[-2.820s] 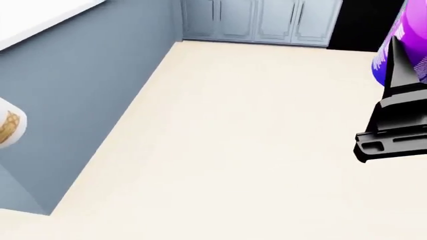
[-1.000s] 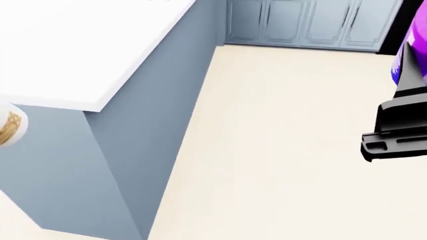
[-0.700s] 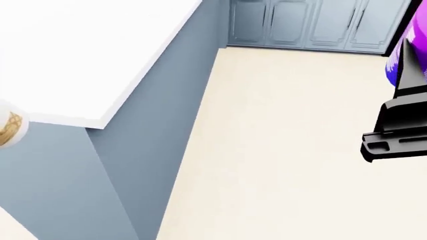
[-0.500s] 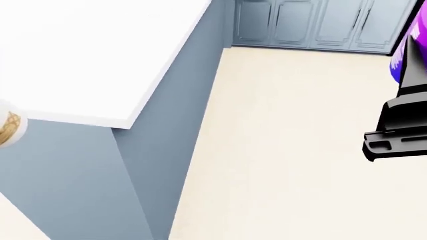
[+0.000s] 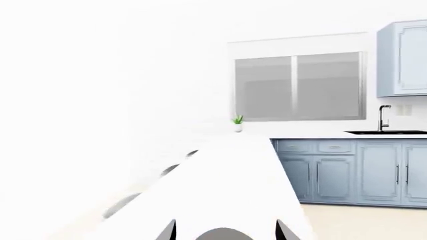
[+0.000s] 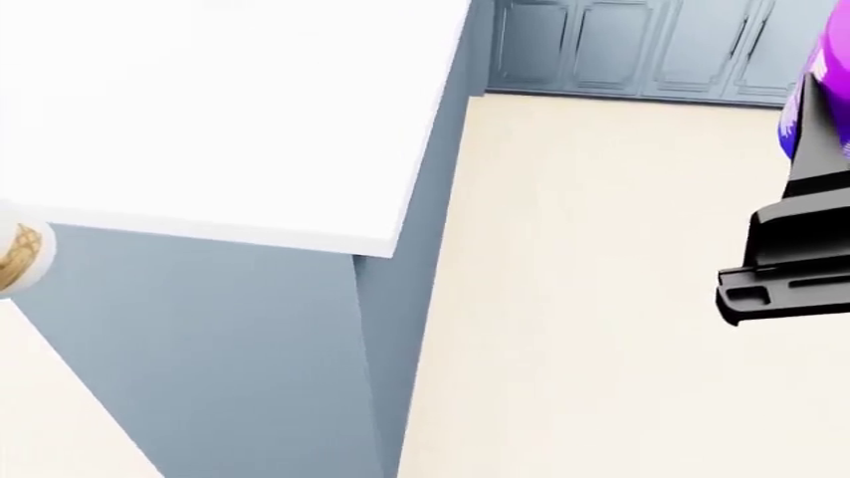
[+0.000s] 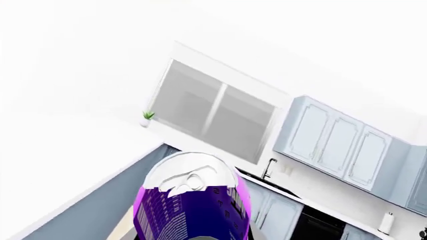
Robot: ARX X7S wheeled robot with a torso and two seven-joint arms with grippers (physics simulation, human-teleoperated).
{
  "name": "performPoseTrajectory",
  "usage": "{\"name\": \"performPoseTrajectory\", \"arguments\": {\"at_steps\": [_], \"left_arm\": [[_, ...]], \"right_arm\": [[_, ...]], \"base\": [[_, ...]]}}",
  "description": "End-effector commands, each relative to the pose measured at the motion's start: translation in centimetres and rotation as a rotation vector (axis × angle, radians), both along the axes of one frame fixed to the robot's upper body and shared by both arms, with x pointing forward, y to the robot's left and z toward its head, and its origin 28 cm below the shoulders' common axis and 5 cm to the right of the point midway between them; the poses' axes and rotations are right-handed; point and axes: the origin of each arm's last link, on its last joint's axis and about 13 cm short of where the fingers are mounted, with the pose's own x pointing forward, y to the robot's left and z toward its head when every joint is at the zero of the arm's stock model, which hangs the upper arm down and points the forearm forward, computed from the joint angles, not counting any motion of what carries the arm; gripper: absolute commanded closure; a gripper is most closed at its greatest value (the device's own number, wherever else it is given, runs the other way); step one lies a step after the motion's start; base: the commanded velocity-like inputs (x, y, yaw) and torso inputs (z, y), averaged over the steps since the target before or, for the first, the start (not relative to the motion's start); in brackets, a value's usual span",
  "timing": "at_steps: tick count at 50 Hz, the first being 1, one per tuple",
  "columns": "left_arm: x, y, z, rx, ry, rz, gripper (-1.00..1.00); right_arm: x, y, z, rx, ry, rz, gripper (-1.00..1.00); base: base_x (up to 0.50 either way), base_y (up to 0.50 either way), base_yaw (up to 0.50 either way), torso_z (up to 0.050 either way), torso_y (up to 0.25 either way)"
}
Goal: Move the drinks to the dining counter.
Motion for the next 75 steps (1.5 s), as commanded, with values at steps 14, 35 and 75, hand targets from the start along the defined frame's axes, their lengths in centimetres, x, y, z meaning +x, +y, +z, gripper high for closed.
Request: {"name": "performPoseTrajectory", "arguments": {"at_steps": [14, 35, 75], "left_arm": [[-0.03, 0.07, 0.16, -0.012, -0.014, 0.005, 1.00], [-0.02, 0.04, 0.03, -0.011, -0.012, 0.007, 1.00], [0.10, 0.06, -0.10, -0.010, -0.007, 0.004, 1.00]], "right_arm": [[0.01, 0.14, 0.09, -0.037, -0.006, -0.016, 1.00], [-0.35, 0.21, 0.32, -0.033, -0.053, -0.003, 1.00], [-0.45, -0.09, 0.76, -0.028, -0.136, -0.036, 1.00]], "base": [[-0.49, -0.07, 0.00, 0.001, 0.001], [-0.45, 0.20, 0.00, 0.000, 0.001], [-0.15, 0.28, 0.00, 0.000, 0.002]]}}
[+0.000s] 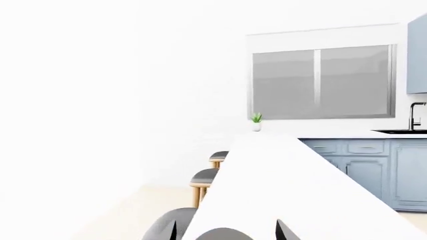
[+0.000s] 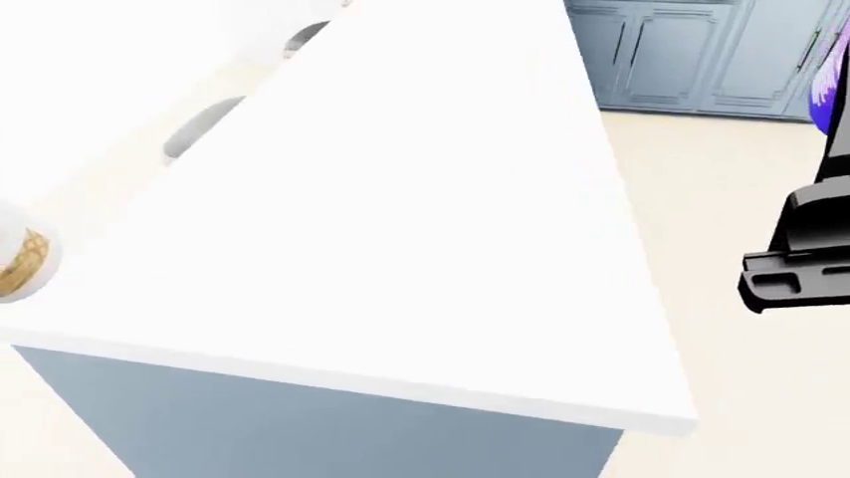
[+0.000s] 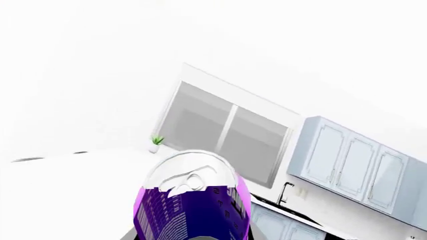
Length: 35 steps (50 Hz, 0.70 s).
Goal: Move the drinks to the dining counter.
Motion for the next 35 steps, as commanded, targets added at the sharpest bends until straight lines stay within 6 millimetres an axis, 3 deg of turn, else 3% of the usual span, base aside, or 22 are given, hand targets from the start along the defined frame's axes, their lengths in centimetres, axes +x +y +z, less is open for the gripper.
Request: {"name": "performPoseTrajectory", "arguments": {"at_steps": [1, 8, 18, 31, 35], "left_arm": [[-0.04, 0.09, 0.17, -0.011, -0.016, 0.011, 1.00], [0.00, 0.10, 0.11, -0.012, -0.014, 0.012, 1.00], [-0.03, 0.09, 0.07, -0.011, -0.014, 0.010, 1.00], [-0.01, 0.08, 0.14, -0.011, -0.015, 0.010, 1.00], [0.03, 0.06, 0.14, -0.009, -0.014, 0.010, 1.00]], "right_arm": [[-0.10, -0.10, 0.40, -0.027, -0.056, -0.028, 1.00], [0.08, -0.05, 0.23, -0.032, -0.042, -0.027, 1.00], [-0.12, 0.02, 0.42, -0.036, -0.056, -0.015, 1.00], [-0.11, 0.03, 0.37, -0.016, -0.062, 0.005, 1.00], [-0.10, 0.10, 0.41, -0.022, -0.064, 0.007, 1.00]], "base": [[-0.49, -0.07, 0.00, 0.000, 0.000], [-0.48, -0.07, 0.00, 0.000, 0.000], [-0.14, -0.01, 0.00, 0.001, 0.001], [-0.06, 0.47, 0.00, 0.000, 0.002], [-0.01, 0.09, 0.00, 0.000, 0.003]]}}
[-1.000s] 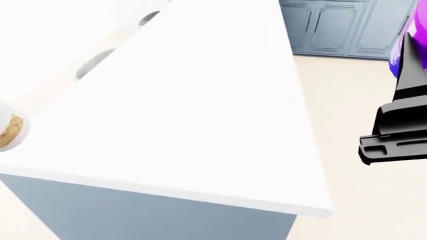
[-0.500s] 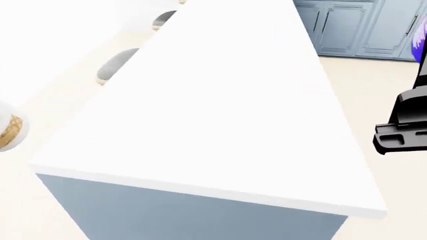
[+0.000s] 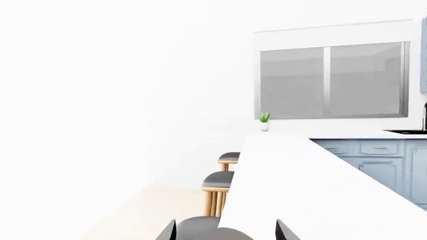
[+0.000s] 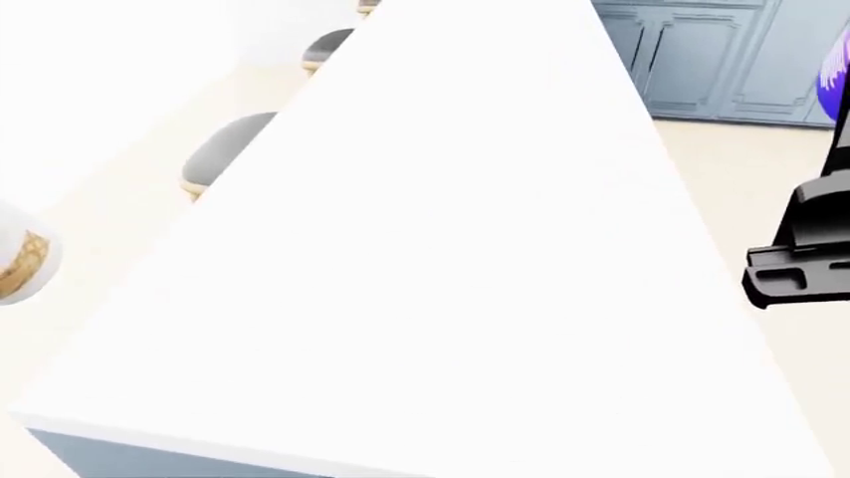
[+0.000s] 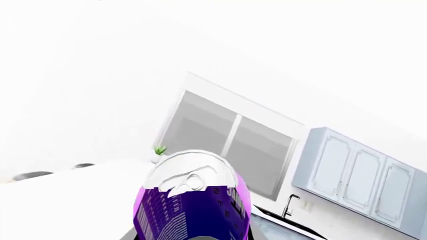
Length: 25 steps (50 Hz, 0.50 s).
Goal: Move the drinks to the dining counter.
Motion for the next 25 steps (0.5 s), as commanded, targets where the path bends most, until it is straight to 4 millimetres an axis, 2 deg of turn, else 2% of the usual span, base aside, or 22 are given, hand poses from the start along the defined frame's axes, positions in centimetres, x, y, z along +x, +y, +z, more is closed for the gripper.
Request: {"name": "performPoseTrajectory", "arguments": {"at_steps": [1, 8, 13, 25], "left_arm": [[0.0, 0.0, 0.2, -0.009, -0.017, 0.004, 1.00], [0.3, -0.5, 0.6, 0.009, -0.016, -0.011, 1.00], [0.8, -1.2, 1.6, 0.037, -0.023, -0.042, 1.00], [4.5, -4.1, 2.8, 0.072, 0.004, -0.161, 1.00]], "right_arm": [[0.0, 0.0, 0.2, -0.008, -0.029, 0.002, 1.00], [0.6, 0.5, 0.0, -0.012, 0.001, 0.021, 1.00], [1.4, 0.8, 0.8, -0.017, 0.011, 0.049, 1.00], [5.1, 1.5, 1.6, -0.012, 0.061, 0.102, 1.00]], "base": [[0.00, 0.00, 0.00, 0.000, 0.000], [0.00, 0.00, 0.00, 0.000, 0.001], [0.00, 0.00, 0.00, 0.002, 0.000], [0.00, 0.00, 0.00, 0.000, 0.001]]}}
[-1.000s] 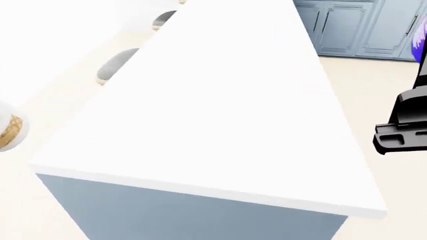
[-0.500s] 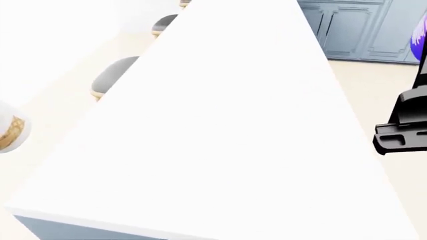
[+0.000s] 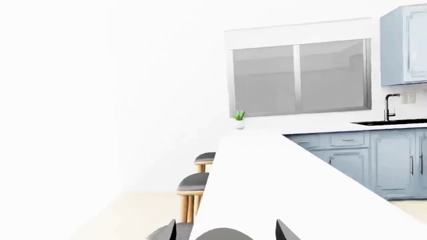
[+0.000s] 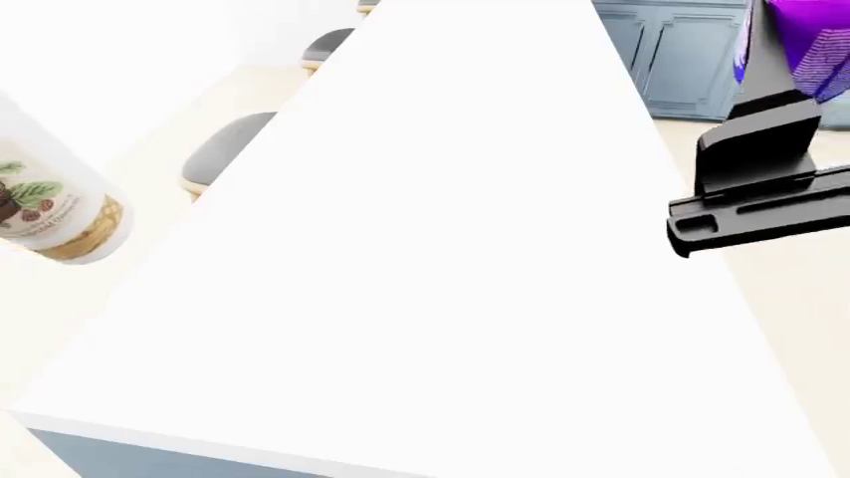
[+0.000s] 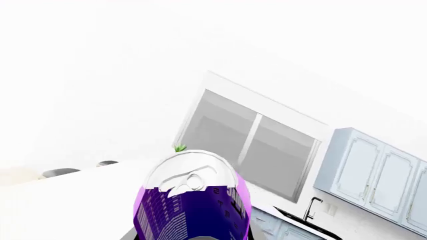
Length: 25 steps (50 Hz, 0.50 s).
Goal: Move the drinks to the dining counter.
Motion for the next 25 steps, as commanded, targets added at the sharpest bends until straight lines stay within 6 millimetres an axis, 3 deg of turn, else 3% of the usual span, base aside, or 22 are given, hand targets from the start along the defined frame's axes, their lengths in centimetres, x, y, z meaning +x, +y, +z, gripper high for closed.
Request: {"name": "performPoseTrajectory", "arguments": {"at_steps": [1, 13, 25], "left_arm": [[2.5, -2.4, 1.3, 0.038, 0.003, -0.078, 1.00], [6.9, -5.0, 0.8, 0.090, 0.104, -0.146, 1.00], [9.1, -7.4, 2.0, 0.187, 0.126, -0.172, 1.00]], "right_arm": [[3.1, 0.7, 0.6, 0.000, 0.033, 0.049, 1.00], [7.7, 2.1, 0.4, -0.004, 0.114, 0.129, 1.00], [11.0, 2.4, 0.5, 0.022, 0.164, 0.151, 1.00]], "base": [[0.00, 0.00, 0.00, 0.000, 0.000], [0.00, 0.00, 0.00, 0.000, 0.001], [0.00, 0.00, 0.00, 0.001, 0.001]]}}
